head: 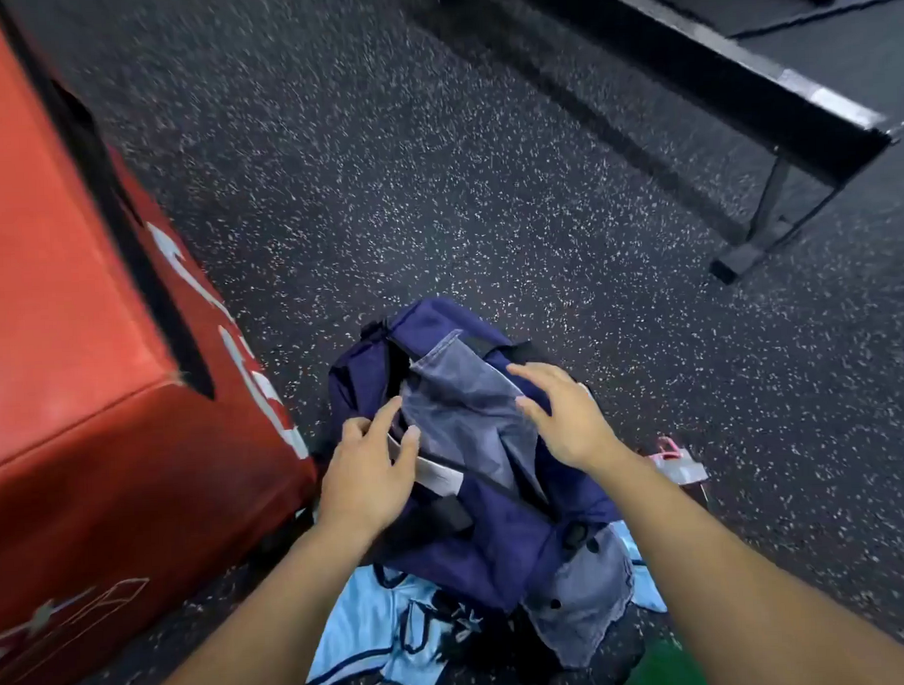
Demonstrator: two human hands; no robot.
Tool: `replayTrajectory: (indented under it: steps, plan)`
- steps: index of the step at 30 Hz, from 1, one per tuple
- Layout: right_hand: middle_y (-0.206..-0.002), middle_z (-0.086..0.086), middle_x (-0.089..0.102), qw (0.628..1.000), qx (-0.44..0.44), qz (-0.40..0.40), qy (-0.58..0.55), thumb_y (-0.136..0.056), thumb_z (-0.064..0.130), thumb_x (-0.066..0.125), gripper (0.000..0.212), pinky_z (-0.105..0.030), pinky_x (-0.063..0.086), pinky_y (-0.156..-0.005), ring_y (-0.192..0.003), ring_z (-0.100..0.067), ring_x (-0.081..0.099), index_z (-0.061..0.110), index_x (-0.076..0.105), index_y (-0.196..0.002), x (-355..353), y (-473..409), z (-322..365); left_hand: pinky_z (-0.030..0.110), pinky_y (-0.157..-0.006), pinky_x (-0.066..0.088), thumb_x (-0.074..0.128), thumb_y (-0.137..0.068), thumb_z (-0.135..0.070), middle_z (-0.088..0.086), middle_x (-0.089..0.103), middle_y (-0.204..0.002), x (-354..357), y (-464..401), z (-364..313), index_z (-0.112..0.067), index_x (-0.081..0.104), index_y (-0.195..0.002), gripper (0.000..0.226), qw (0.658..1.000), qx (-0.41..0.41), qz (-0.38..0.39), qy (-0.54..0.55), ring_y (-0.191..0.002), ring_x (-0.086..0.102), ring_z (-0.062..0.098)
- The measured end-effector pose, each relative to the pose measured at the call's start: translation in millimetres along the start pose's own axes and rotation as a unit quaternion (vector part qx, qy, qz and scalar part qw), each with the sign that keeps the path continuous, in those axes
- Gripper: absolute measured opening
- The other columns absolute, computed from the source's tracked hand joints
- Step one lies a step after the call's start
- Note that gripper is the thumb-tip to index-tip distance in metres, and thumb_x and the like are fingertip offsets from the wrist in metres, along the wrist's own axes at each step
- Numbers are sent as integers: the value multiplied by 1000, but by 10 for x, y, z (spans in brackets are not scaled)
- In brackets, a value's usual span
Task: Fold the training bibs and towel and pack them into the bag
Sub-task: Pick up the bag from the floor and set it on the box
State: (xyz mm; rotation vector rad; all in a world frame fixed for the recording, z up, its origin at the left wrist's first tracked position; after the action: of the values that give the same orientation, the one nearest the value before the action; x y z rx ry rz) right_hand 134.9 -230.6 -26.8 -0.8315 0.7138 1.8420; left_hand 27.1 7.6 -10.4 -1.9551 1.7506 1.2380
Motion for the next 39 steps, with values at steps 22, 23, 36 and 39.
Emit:
replayTrajectory:
  steps: [22, 23, 36, 39]
  plan:
    - [-90, 6, 74, 973, 36, -72, -215, -92, -3, 63, 24, -18, 49, -75, -75, -7, 63, 18, 74, -94, -195, -22, 260, 21, -87, 35, 45, -91, 3, -10, 36, -157, -300, 83, -1, -28, 29, -157, 74, 989, 91, -102, 48, -124, 51, 17]
    - [-93, 3, 76, 955, 56, -79, -281, -93, -6, 60, 26, -17, 50, -76, -78, -6, 65, 15, 75, -94, -264, 4, 250, 23, -89, 37, 45, -90, 4, -10, 37, -156, -371, 98, 19, -29, 30, -156, 75, 987, 102, -115, 45, -124, 50, 17]
    - [-99, 0, 57, 980, -31, -99, 170, -68, 5, 83, 40, -39, 51, -81, -87, -26, 54, 18, 75, -105, 241, 72, 18, 37, -105, 44, 45, -86, 6, -16, 32, -157, -22, -26, 330, -35, 23, -157, 85, 993, 115, -28, 27, -132, 50, 20]
    - [-108, -1, 58, 980, -3, -43, 196, -66, 18, 85, 53, -41, 53, -84, -94, -28, 57, 22, 70, -117, 380, 13, -38, 37, -102, 45, 45, -87, 5, -19, 30, -157, 83, -102, 334, -39, 21, -157, 86, 992, 122, -17, 28, -129, 52, 21]
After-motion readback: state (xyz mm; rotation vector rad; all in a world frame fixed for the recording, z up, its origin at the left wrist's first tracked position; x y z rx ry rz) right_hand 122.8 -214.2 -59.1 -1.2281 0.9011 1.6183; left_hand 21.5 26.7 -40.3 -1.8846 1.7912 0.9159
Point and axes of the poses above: each hand's wrist, its own y-axis away from the middle knuckle, its own x-axis out of the palm, z = x × y, the point moved 3 cm from there along -y, towards the middle knuckle
